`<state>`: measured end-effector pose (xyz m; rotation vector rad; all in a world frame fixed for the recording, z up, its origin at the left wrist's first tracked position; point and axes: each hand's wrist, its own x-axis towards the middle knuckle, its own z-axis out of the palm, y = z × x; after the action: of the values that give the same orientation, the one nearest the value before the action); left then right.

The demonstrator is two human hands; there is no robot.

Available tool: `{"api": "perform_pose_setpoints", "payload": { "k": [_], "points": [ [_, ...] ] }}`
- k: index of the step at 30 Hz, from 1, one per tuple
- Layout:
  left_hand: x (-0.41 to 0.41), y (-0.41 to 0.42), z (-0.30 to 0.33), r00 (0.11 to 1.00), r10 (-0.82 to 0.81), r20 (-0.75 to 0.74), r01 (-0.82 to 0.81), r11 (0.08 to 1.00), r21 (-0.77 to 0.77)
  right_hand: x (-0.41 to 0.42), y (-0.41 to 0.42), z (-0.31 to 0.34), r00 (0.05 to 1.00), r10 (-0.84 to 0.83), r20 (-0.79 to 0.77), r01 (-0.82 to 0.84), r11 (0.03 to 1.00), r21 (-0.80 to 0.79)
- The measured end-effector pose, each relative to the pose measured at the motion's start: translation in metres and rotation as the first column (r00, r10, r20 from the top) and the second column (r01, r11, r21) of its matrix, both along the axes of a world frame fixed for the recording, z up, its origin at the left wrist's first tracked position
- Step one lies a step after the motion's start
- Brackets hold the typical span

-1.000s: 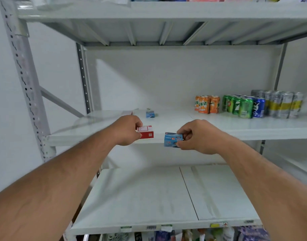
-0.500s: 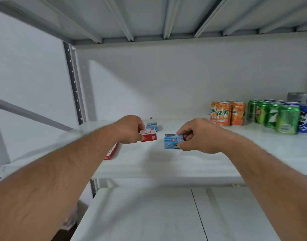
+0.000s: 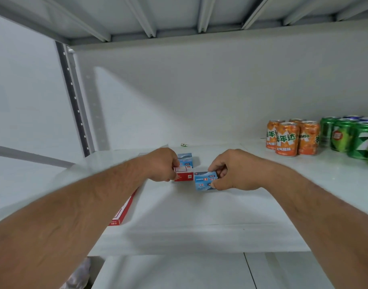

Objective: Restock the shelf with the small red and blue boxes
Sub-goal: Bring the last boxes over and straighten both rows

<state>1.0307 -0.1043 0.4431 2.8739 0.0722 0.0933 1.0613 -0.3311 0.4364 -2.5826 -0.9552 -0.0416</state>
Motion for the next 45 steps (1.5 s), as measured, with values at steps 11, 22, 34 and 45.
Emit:
{"api": "perform_pose_setpoints", "payload": {
  "k": [11,22,34,45],
  "points": [
    [0.022,0.012,-0.005,0.998,-0.034,0.047,0.03,0.997,0.077,0.016,0.03,0.002,0.999,0.026,-0.021,-0.027,0.998,-0.048],
    [0.029,0.016,-0.013,0.996,-0.019,0.085,0.021,1.0,-0.017,0.016,0.052,-0.004,1.0,0.009,-0.016,-0.01,0.997,-0.079],
    [0.026,0.018,-0.014,0.998,-0.001,0.062,0.002,1.0,-0.02,0.02,0.061,-0.01,0.997,-0.076,0.014,0.076,0.997,-0.033],
    [0.008,0.024,-0.004,0.982,0.026,-0.185,-0.012,0.997,0.079,0.015,0.062,-0.013,0.984,-0.146,-0.1,0.148,0.989,0.008]
  ]
}}
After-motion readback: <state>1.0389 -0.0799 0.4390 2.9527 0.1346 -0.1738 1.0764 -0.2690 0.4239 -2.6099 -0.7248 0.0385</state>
